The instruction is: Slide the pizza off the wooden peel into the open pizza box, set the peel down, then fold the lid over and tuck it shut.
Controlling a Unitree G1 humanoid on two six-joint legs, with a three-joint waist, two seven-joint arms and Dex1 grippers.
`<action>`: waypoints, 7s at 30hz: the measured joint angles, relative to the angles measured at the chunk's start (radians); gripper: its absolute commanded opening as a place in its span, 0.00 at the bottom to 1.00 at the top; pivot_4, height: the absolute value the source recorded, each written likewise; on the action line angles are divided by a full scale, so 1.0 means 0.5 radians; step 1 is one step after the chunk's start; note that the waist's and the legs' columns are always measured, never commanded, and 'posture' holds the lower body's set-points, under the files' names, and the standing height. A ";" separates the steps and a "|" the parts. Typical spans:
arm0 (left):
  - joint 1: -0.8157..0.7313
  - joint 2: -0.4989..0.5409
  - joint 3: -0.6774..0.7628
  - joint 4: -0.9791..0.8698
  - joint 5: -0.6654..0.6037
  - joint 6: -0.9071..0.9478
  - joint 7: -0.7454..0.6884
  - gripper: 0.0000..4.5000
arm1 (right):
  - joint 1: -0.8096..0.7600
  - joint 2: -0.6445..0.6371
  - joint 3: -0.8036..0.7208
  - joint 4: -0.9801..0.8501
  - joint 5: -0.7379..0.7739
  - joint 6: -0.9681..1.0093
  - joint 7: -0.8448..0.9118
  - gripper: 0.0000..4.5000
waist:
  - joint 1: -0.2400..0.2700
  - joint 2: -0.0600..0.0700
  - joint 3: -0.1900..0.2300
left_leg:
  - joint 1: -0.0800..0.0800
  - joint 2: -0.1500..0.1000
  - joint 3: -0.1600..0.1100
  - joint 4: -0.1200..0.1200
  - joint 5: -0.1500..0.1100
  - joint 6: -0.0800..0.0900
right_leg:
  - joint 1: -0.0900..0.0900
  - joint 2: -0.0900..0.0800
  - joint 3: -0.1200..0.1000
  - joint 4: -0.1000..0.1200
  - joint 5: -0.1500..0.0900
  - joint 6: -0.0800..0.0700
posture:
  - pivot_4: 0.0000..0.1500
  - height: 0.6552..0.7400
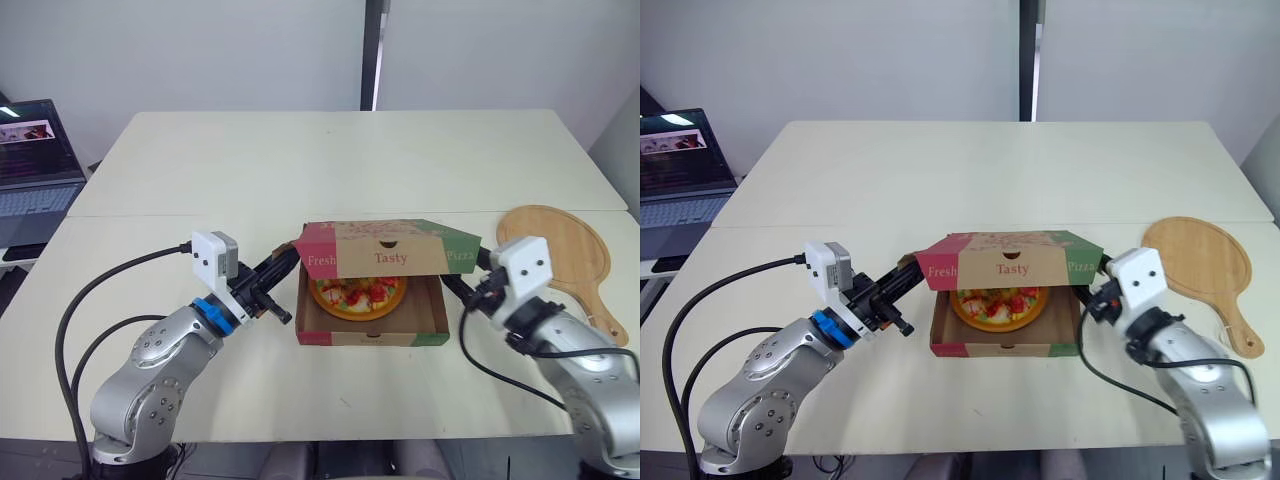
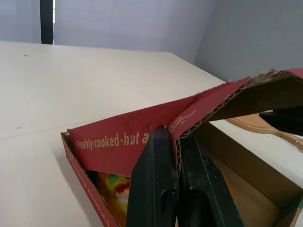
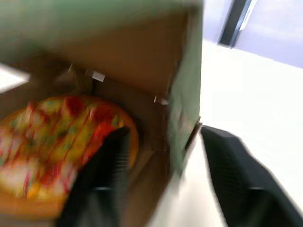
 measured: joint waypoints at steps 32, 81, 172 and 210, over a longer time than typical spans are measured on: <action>-0.051 0.509 0.155 0.225 -0.314 0.130 -0.429 0.62 | -0.997 -0.549 0.184 0.732 0.325 0.056 0.576 0.00 | 0.033 -0.001 0.002 | 0.024 0.004 -0.001 -0.002 -0.004 0.008 | 0.027 0.003 -0.004 -0.006 -0.001 0.000 | 1.00 1.00; -1.711 0.358 -1.011 1.590 0.673 -0.397 -2.042 0.01 | -0.233 -0.617 0.131 0.558 0.115 -0.270 0.797 0.00 | -0.020 -0.005 0.006 | 0.017 0.002 -0.004 0.001 -0.004 0.007 | 0.021 0.003 -0.005 -0.005 -0.001 0.001 | 1.00 1.00; -1.595 0.264 -1.130 1.552 1.012 -0.797 -2.244 0.00 | -0.282 -0.842 0.312 0.216 0.051 -0.197 0.828 0.99 | -0.011 -0.006 0.006 | 0.018 0.001 -0.006 0.004 -0.004 0.007 | 0.025 0.002 -0.006 -0.005 -0.001 0.002 | 1.00 1.00; -1.663 0.267 -1.096 1.712 1.054 -0.840 -2.178 0.00 | -0.220 -0.491 0.125 0.434 0.455 0.097 0.729 0.01 | -0.013 -0.006 0.006 | 0.020 0.001 -0.007 0.003 -0.004 0.008 | 0.027 0.003 -0.006 -0.004 -0.001 0.002 | 1.00 1.00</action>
